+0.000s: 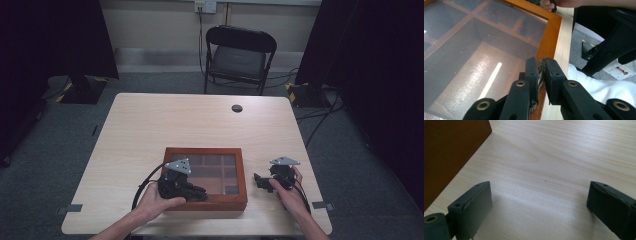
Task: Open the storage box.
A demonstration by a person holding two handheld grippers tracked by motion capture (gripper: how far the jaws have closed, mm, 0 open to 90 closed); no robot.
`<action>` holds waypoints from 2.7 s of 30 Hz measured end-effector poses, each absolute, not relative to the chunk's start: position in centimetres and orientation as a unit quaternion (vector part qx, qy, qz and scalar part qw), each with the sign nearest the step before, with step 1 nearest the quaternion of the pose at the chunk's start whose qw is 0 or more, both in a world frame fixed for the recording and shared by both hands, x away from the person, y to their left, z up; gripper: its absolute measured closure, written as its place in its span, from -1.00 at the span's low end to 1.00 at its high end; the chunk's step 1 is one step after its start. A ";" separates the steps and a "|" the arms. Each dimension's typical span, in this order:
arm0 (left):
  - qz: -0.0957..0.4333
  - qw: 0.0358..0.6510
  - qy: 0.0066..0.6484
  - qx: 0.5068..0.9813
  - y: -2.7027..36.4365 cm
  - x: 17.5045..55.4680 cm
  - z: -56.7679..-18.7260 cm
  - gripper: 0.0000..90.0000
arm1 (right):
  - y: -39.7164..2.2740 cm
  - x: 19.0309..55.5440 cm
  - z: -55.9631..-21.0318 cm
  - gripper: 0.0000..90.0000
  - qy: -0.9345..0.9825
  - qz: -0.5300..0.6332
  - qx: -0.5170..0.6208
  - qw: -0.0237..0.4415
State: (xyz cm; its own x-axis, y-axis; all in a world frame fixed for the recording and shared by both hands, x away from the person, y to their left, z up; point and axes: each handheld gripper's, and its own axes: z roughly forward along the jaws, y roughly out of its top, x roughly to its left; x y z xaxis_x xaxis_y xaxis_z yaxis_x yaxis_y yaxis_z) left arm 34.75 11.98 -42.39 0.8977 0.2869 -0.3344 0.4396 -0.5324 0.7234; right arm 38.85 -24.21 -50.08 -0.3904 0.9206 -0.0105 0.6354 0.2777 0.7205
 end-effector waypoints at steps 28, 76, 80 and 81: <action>-0.092 0.454 0.221 0.858 12.4 35.4 -40.1 0.80 | -24.2 38.9 -50.1 -0.90 0.769 0.324 0.504 0.221; -0.055 0.459 0.221 0.859 12.3 36.8 -35.8 0.80 | -24.2 39.0 -50.1 -0.91 0.769 0.324 0.505 0.220; -0.051 0.464 0.223 0.855 12.3 36.9 -35.6 0.80 | -24.2 39.0 -50.1 -0.91 0.770 0.323 0.504 0.220; -0.051 0.464 0.223 0.855 12.3 36.9 -35.6 0.80 | -24.2 39.0 -50.1 -0.91 0.770 0.324 0.505 0.220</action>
State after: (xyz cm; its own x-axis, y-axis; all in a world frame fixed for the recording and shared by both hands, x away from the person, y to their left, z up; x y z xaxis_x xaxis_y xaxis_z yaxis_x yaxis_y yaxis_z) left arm 36.91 12.28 -35.55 0.8949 0.3347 -0.2952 0.4299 -0.4688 0.7716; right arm 38.99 -24.17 -50.10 -0.3938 0.9191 -0.0115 0.6347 0.2810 0.7199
